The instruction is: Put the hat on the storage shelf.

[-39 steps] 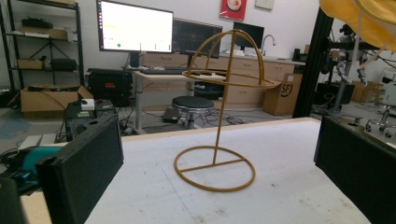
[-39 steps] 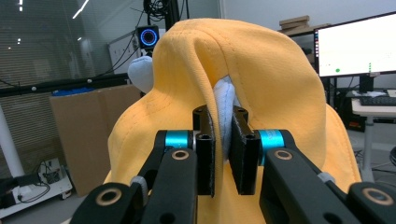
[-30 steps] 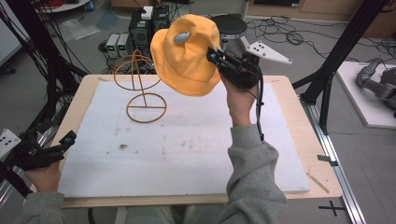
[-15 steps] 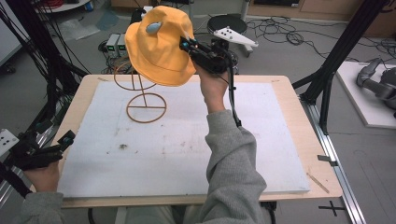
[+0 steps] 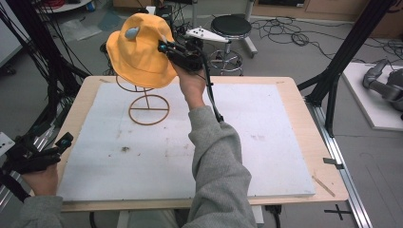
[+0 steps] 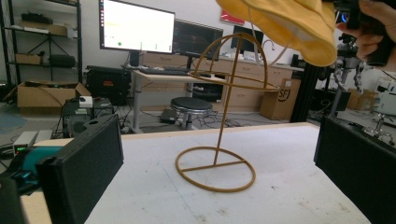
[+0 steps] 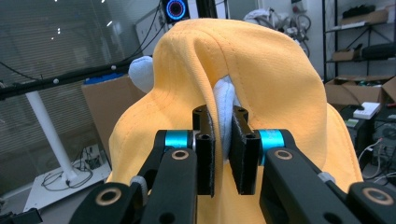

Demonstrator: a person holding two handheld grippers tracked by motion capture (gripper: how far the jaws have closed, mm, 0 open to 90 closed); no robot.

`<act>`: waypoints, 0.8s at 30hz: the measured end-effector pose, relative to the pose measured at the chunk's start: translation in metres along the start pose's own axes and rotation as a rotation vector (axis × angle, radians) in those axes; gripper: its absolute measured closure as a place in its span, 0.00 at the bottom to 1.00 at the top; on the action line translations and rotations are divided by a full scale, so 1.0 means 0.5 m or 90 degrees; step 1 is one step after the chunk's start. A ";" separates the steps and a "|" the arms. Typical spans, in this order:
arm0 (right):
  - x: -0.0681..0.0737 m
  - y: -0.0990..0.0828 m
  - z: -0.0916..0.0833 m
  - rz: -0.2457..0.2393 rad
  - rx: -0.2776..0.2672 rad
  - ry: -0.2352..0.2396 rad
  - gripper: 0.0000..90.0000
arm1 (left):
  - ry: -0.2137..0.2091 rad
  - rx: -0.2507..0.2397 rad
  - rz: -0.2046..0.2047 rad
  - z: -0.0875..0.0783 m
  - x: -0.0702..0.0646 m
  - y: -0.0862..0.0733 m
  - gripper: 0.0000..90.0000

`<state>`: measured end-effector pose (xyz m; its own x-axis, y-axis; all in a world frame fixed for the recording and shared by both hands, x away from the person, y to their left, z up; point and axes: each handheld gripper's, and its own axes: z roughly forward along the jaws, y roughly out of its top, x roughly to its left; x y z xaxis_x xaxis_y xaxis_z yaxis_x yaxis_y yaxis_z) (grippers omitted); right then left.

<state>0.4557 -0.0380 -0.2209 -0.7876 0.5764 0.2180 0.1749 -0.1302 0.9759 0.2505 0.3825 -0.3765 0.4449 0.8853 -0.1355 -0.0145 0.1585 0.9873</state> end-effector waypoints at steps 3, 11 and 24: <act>0.006 -0.014 0.028 0.001 0.016 0.005 0.92 | 0.002 -0.002 -0.002 -0.002 0.002 0.000 0.02; 0.003 -0.036 0.066 0.009 0.036 0.002 0.92 | 0.002 -0.004 -0.002 -0.004 0.003 0.000 0.02; -0.010 -0.068 0.107 0.017 0.078 -0.012 0.92 | 0.008 -0.006 -0.007 -0.007 0.009 -0.002 0.02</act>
<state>0.4851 0.0067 -0.2552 -0.7708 0.5889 0.2429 0.2672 -0.0472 0.9625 0.2496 0.3877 -0.3782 0.4344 0.8886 -0.1473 -0.0185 0.1723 0.9849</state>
